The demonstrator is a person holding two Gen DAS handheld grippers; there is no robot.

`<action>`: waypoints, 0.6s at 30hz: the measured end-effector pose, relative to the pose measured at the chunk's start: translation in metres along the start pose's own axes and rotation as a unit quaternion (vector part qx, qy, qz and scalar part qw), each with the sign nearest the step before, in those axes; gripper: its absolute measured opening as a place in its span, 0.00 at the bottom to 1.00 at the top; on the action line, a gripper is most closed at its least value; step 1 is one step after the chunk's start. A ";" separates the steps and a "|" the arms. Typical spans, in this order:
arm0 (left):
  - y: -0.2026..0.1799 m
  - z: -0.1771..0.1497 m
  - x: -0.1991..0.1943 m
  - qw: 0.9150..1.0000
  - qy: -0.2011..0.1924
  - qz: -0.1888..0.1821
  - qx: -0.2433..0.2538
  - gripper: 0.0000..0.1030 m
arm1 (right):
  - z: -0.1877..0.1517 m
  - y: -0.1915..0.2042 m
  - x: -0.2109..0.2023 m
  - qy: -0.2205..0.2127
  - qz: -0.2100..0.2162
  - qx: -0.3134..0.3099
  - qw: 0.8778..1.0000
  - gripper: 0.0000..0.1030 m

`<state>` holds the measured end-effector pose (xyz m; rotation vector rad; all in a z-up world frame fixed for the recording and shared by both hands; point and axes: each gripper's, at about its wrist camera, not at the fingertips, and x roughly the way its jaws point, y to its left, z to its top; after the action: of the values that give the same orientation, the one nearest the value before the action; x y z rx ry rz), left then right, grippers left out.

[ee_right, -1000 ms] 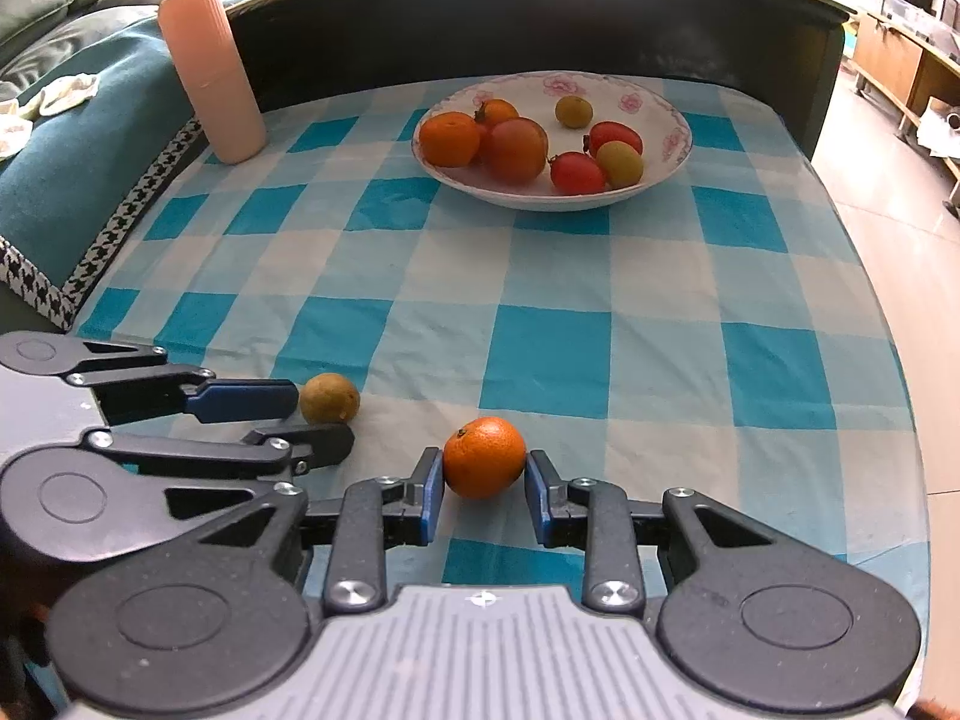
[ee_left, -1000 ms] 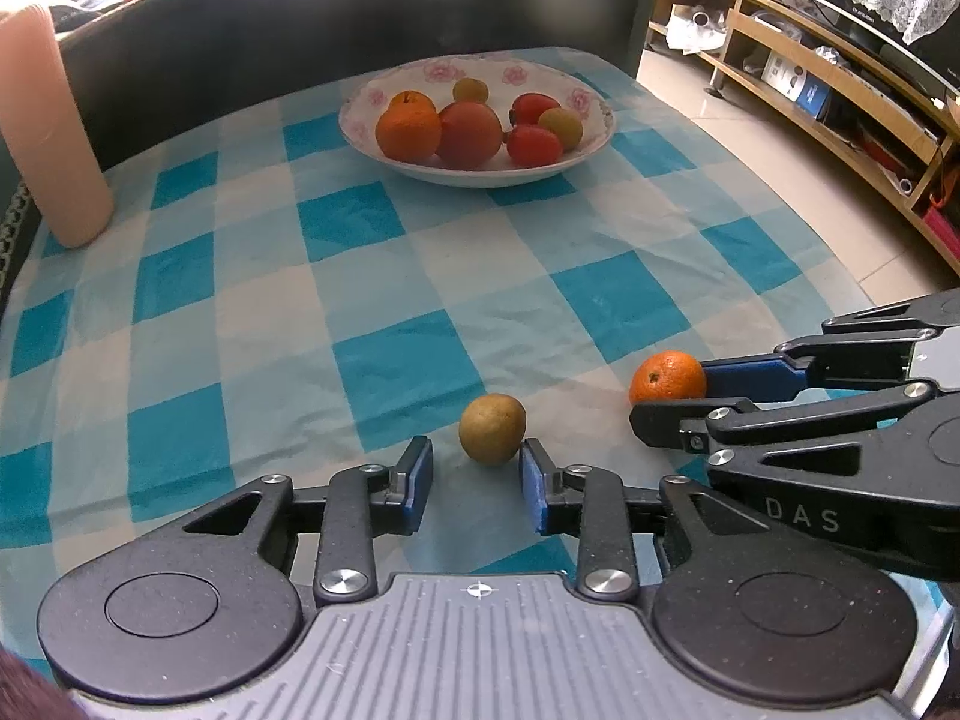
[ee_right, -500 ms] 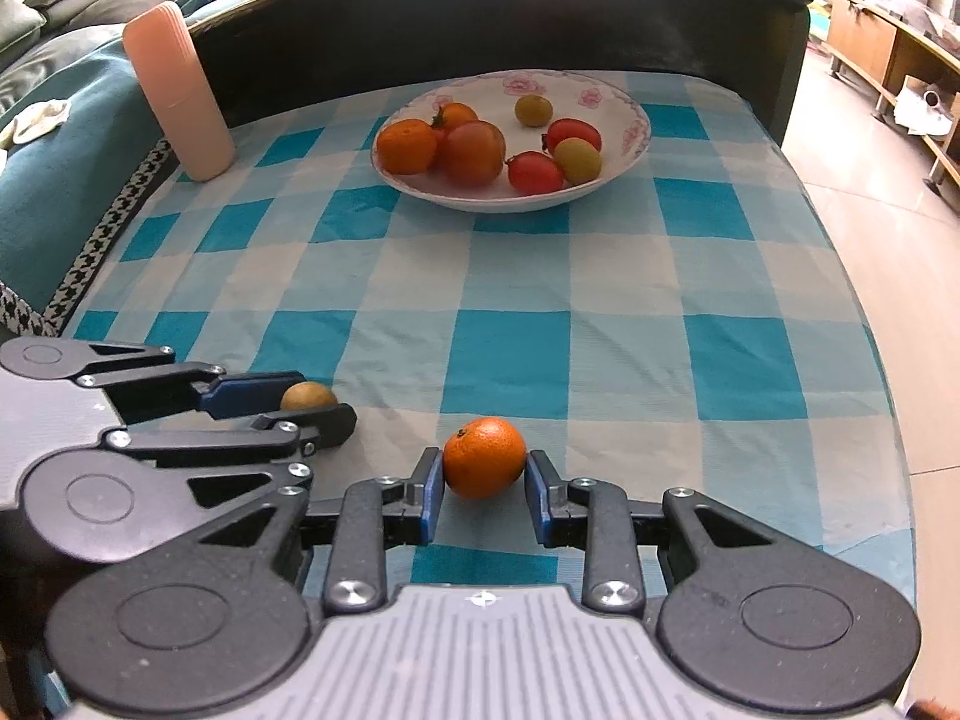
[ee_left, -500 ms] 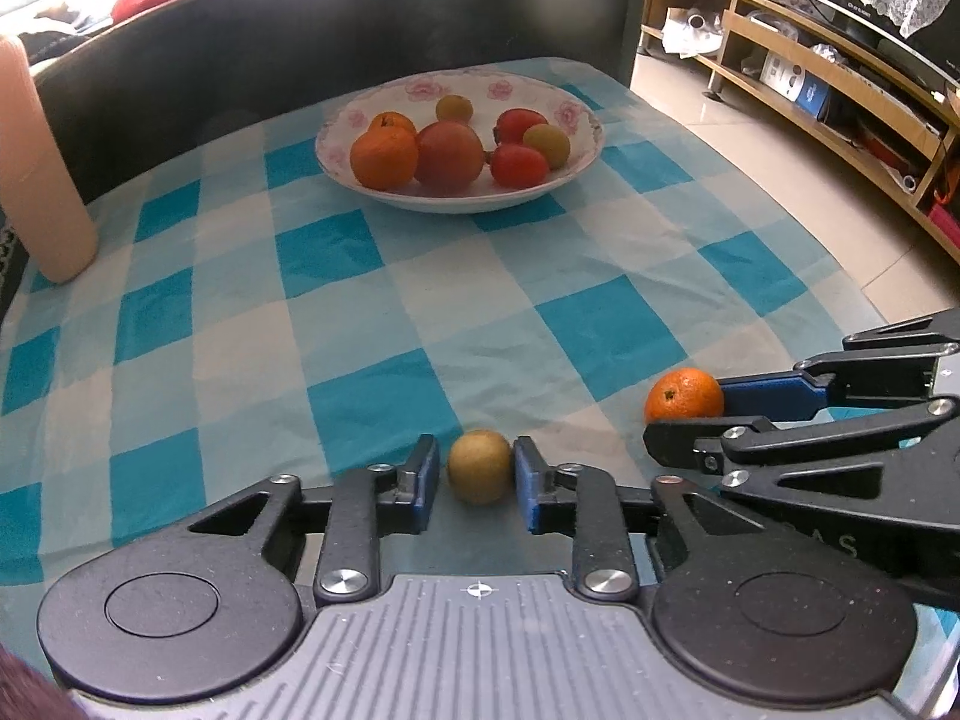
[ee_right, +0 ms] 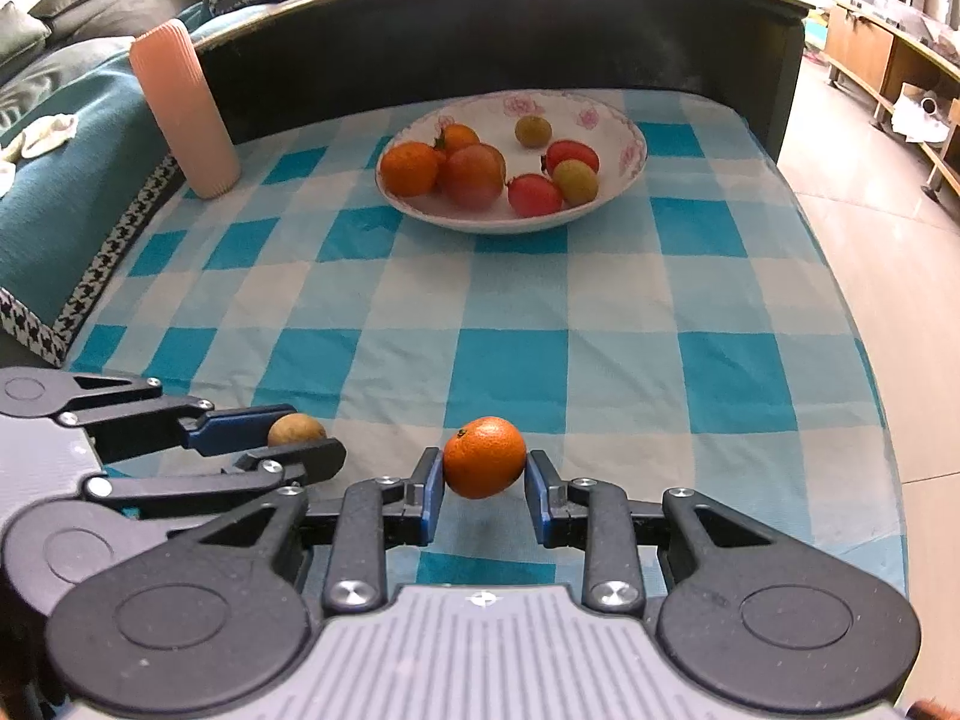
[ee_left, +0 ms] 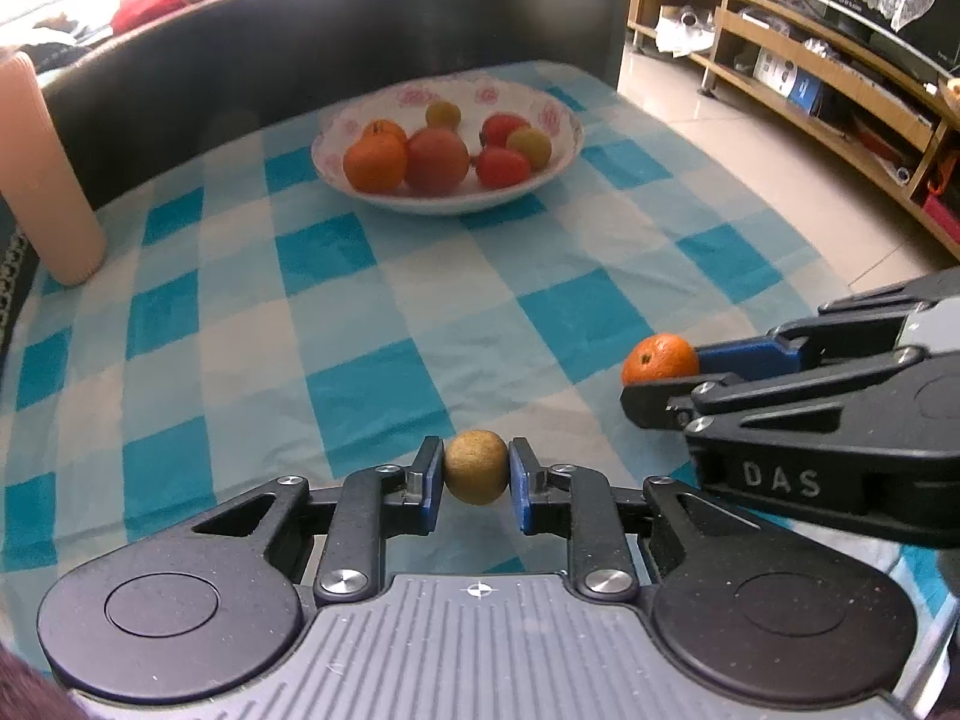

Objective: Organize fruits
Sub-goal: 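Carry the brown fruit and the mandarin toward the plate with both tools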

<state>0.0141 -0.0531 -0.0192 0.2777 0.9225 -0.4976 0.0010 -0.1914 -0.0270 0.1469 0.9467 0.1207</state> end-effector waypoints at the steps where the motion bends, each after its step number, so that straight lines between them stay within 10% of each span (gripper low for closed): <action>1: 0.001 0.002 -0.002 1.000 -0.003 -0.002 -0.003 0.29 | 0.000 0.000 -0.001 -0.002 0.000 0.001 1.000 0.42; 18: 0.020 0.067 -0.008 0.998 -0.051 -0.014 -0.042 0.29 | 0.064 -0.014 -0.005 -0.054 0.014 0.042 0.998 0.42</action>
<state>0.0667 -0.0632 0.0262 0.1611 0.8466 -0.4927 0.0512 -0.2107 0.0110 0.2432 0.8433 0.0984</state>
